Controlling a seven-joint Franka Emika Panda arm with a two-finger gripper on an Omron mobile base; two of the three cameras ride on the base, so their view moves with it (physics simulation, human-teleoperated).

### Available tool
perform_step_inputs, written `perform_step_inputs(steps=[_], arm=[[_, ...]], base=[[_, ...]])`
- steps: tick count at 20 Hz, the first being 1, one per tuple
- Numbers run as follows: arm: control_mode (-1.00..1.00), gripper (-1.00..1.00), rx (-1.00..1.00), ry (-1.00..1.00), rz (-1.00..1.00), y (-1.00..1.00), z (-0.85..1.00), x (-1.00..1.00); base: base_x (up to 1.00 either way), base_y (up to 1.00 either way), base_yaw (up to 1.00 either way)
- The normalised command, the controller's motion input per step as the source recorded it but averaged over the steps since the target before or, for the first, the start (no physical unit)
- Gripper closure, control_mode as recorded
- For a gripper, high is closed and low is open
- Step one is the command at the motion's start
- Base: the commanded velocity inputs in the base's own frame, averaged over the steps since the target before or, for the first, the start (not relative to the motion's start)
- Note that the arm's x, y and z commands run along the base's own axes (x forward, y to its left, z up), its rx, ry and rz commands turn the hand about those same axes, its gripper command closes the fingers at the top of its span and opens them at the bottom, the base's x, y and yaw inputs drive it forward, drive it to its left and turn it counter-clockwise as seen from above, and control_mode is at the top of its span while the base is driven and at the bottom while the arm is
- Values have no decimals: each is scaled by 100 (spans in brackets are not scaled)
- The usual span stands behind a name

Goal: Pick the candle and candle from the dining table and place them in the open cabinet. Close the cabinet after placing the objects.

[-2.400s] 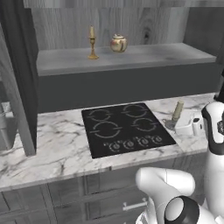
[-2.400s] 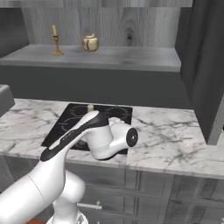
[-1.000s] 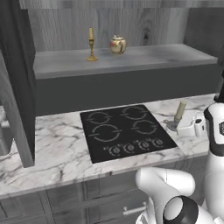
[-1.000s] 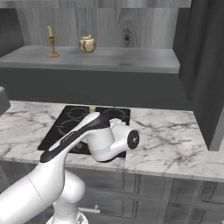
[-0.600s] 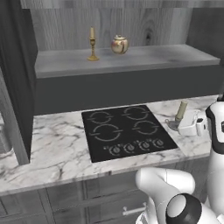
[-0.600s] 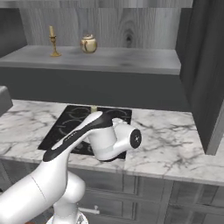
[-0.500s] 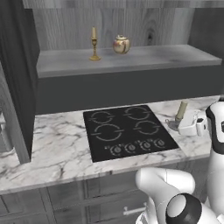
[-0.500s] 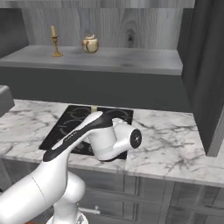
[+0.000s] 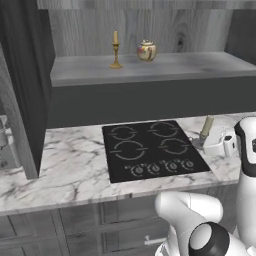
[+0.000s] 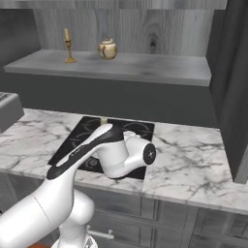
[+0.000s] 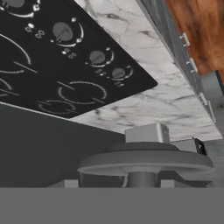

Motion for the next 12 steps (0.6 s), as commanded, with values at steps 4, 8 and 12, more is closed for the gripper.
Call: perform_step_inputs(steps=[4,8,12], arm=[[100,100,0,0,0,0,0,0],[100,100,0,0,0,0,0,0],[100,100,0,0,0,0,0,0]], base=[[7,0,5],[18,0,8],[21,0,12]])
